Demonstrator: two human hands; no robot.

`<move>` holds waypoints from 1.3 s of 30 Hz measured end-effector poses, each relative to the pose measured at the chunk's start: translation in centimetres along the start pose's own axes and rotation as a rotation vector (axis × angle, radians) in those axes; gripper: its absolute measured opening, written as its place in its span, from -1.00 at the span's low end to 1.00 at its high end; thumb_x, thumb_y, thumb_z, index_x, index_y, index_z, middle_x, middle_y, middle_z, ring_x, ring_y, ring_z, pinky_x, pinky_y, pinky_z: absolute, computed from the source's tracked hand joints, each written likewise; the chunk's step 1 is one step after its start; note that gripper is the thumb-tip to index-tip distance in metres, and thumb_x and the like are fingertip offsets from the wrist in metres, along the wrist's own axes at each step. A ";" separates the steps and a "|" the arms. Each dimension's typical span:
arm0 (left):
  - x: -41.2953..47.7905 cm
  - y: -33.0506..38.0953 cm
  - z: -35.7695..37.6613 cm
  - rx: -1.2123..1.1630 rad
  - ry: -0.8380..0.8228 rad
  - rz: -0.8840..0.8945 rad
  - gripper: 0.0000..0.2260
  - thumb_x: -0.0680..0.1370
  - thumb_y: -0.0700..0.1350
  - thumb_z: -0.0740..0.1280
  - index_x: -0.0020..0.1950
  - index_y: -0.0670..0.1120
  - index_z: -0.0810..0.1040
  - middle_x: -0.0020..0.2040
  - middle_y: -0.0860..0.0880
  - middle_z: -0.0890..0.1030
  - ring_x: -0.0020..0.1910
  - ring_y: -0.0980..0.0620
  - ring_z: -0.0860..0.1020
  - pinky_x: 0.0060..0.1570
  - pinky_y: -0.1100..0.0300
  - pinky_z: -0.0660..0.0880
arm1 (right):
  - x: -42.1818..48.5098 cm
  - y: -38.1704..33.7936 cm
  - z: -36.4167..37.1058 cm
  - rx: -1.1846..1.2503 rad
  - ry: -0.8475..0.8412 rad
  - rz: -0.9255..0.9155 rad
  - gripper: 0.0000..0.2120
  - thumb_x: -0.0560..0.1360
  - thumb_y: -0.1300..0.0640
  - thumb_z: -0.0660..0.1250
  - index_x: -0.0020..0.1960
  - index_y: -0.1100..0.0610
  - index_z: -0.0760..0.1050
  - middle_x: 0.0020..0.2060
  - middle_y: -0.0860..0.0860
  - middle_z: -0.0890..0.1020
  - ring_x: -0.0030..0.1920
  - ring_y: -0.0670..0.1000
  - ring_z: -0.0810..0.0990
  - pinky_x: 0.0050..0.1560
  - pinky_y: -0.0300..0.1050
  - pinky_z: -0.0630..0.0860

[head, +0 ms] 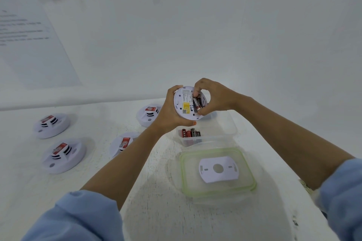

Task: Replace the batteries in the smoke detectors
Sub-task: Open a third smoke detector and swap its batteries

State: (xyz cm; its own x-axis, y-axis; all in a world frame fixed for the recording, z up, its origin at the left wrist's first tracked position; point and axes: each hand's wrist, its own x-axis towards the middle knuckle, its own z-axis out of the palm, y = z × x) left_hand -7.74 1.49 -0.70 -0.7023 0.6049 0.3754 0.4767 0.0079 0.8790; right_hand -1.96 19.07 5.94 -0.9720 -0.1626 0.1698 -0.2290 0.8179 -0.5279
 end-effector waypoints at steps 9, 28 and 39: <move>0.3 0.1 -0.1 0.001 0.034 0.025 -0.12 0.13 -0.34 0.53 0.33 -0.15 0.15 0.16 0.11 0.36 0.10 0.38 0.44 -0.04 0.39 0.50 | 0.0 -0.4 -0.1 -0.066 0.021 -0.013 -0.52 0.23 0.18 0.55 0.11 0.15 0.50 0.20 0.01 0.39 0.16 -0.04 0.38 0.19 -0.20 0.35; -0.4 -0.5 -0.9 0.016 0.072 0.015 -0.04 0.06 -0.20 0.59 0.34 -0.04 0.16 0.24 0.08 0.33 0.16 0.40 0.39 0.06 0.45 0.43 | -0.5 1.6 4.9 -0.122 -0.442 0.433 -0.67 0.41 0.28 0.37 0.16 0.22 0.44 -0.30 -0.02 0.50 -0.35 -0.05 0.50 -0.33 -0.29 0.43; 0.4 -0.1 -0.2 -0.024 0.077 0.034 -0.08 0.09 -0.26 0.58 0.34 -0.08 0.17 0.22 0.09 0.36 0.15 0.32 0.44 0.04 0.35 0.49 | 0.1 -1.0 1.3 0.039 0.270 0.108 -0.85 0.51 0.15 0.27 0.07 0.14 0.43 -0.24 0.00 0.40 -0.22 0.01 0.42 -0.26 -0.18 0.36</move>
State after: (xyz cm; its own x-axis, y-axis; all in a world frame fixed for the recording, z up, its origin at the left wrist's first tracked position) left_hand -8.10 1.59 -0.57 -0.7246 0.5418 0.4260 0.4889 -0.0315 0.8718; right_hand -1.92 17.54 5.36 -0.9426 0.0818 0.3236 -0.1315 0.8000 -0.5854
